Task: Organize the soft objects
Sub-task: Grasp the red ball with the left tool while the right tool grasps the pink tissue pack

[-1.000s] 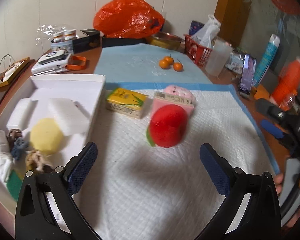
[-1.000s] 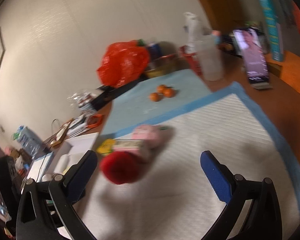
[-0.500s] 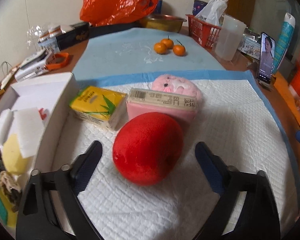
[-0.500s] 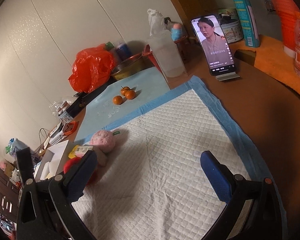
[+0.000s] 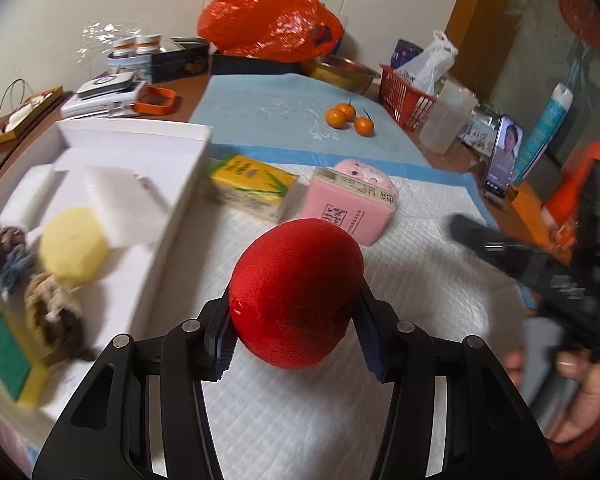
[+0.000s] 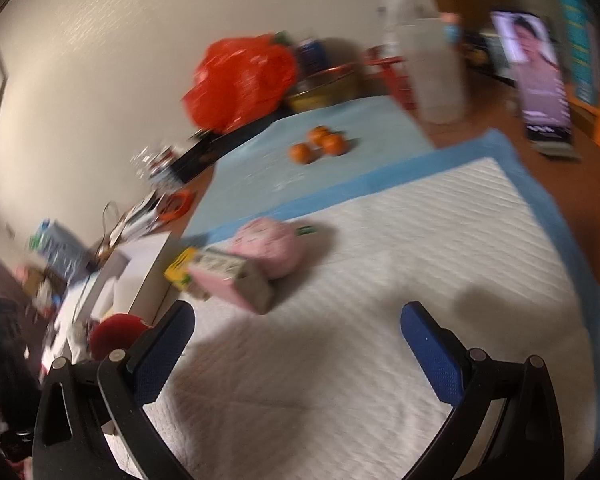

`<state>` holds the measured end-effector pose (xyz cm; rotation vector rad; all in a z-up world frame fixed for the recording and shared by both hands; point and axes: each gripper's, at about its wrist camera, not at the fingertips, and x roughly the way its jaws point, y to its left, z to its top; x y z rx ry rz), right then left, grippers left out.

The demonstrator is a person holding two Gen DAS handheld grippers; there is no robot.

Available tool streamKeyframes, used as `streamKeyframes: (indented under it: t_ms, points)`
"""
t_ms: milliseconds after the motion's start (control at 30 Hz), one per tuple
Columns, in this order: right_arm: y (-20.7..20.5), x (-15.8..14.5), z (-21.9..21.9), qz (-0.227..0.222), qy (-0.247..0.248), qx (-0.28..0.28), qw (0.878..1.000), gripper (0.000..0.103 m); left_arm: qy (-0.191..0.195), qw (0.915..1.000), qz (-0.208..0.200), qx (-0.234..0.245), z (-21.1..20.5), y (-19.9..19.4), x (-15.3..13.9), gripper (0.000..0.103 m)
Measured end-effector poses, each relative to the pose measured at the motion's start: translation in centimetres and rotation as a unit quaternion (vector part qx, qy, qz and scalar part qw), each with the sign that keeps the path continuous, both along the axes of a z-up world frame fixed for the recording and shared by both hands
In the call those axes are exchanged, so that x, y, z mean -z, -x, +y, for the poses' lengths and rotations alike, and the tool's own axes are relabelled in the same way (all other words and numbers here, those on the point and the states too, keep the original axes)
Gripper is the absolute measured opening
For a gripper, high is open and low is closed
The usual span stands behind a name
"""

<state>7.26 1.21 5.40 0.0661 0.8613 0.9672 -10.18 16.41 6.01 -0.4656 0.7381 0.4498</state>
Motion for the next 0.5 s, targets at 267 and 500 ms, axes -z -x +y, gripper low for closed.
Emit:
streamKeyframes:
  t_ms: [267, 500]
  points:
    - [2.0, 1.6, 7.2, -0.012, 0.037, -0.025, 0.999, 0.103, 0.007, 0.9996, -0.015, -0.023, 1.1, 4.3, -1.2, 0.051]
    - [1.7, 2.0, 10.7, 0.038, 0.049, 0.036, 0.997, 0.103, 0.014, 0.9992, -0.017, -0.034, 2.2, 6.3, -1.4, 0.051]
